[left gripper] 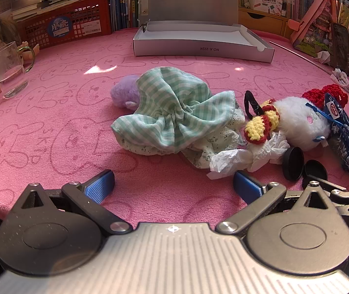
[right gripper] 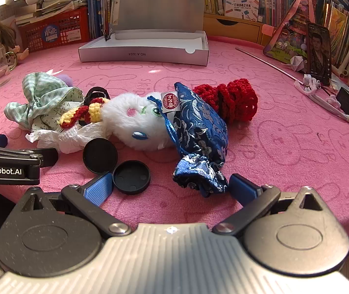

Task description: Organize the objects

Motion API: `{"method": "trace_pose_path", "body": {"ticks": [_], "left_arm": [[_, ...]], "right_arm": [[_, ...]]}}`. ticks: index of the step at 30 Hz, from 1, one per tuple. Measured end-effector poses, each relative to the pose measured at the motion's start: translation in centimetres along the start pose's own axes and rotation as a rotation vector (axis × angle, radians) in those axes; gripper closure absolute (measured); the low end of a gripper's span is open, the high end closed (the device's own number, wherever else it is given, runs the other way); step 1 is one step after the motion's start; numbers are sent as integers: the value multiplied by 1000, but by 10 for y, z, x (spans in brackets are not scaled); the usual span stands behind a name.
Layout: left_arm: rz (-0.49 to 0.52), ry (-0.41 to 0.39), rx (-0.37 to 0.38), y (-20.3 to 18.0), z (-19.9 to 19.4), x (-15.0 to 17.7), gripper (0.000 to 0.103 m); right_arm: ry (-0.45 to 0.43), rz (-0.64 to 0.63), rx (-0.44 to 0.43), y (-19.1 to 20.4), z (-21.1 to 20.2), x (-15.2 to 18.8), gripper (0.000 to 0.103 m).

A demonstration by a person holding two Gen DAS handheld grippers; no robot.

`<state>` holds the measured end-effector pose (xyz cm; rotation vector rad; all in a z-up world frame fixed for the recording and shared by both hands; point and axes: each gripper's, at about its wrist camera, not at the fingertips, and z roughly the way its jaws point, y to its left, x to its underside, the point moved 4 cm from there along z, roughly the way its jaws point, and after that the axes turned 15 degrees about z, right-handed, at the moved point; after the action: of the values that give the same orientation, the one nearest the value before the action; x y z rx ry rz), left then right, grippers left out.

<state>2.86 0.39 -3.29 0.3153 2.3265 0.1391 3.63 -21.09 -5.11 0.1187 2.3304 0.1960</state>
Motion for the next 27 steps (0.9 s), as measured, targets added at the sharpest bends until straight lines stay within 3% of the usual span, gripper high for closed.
{"method": "trace_pose_path", "body": {"ticks": [27], "left_arm": [[0, 8, -3, 5, 5, 3, 0]], "right_arm": [[3, 8, 5, 1, -3, 3, 0]]}}
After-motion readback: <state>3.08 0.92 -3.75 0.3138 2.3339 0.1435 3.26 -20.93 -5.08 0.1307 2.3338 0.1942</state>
